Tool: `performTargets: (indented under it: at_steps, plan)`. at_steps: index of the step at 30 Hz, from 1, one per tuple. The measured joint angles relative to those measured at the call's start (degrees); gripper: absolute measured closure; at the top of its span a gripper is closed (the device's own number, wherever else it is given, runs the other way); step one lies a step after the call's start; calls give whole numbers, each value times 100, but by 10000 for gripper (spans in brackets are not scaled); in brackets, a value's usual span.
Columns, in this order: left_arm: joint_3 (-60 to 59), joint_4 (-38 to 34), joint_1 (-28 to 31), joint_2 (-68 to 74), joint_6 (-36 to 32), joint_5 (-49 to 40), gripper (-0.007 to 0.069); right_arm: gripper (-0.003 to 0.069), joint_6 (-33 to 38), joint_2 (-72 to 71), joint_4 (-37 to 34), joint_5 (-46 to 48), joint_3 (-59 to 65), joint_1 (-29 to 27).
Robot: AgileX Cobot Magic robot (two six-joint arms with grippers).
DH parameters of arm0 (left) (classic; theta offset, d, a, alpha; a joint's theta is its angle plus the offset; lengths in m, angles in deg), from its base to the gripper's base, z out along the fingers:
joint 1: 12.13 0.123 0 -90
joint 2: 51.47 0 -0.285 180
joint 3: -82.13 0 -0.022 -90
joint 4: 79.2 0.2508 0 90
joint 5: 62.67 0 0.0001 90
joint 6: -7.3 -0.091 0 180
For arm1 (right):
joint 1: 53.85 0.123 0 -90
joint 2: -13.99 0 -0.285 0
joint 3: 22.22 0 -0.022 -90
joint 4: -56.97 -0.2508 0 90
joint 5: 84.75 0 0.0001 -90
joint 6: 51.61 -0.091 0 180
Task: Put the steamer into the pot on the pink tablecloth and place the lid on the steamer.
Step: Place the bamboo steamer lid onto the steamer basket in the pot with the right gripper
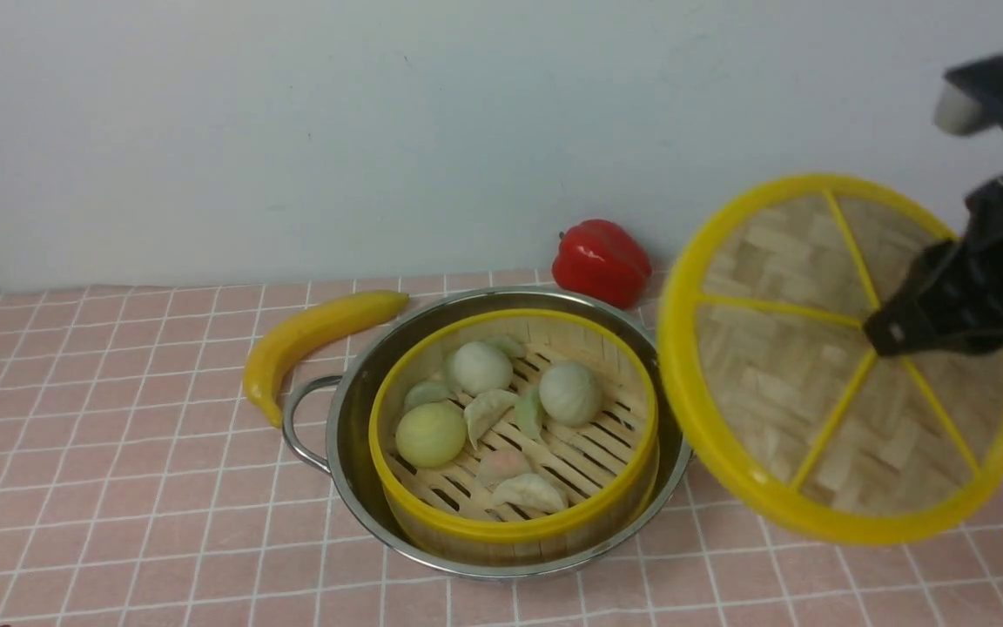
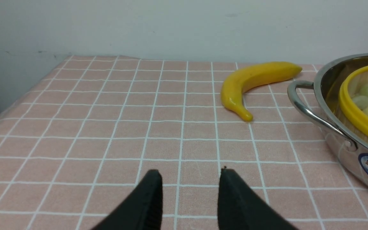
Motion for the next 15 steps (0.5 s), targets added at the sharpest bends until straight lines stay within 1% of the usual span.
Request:
performTargets:
  at_steps: [2, 3, 5, 6, 10, 15]
  plan:
    - [0, 0, 0, 0, 0, 0, 382, 515, 432, 369, -64, 168, -731, 518]
    - [0, 0, 0, 0, 0, 0, 382, 515, 476, 407, -56, 184, -793, 604]
    - [0, 0, 0, 0, 0, 0, 382, 515, 671, 1062, 248, 472, -1670, 1139]
    - [0, 0, 0, 0, 0, 0, 382, 515, 721, 1223, 351, 511, -1854, 1284]
    - [0, 0, 0, 0, 0, 0, 382, 515, 1036, 2335, 1000, 554, -2975, 1782]
    - [0, 0, 0, 0, 0, 0, 382, 515, 1251, 3367, 1067, 560, -3790, 1985]
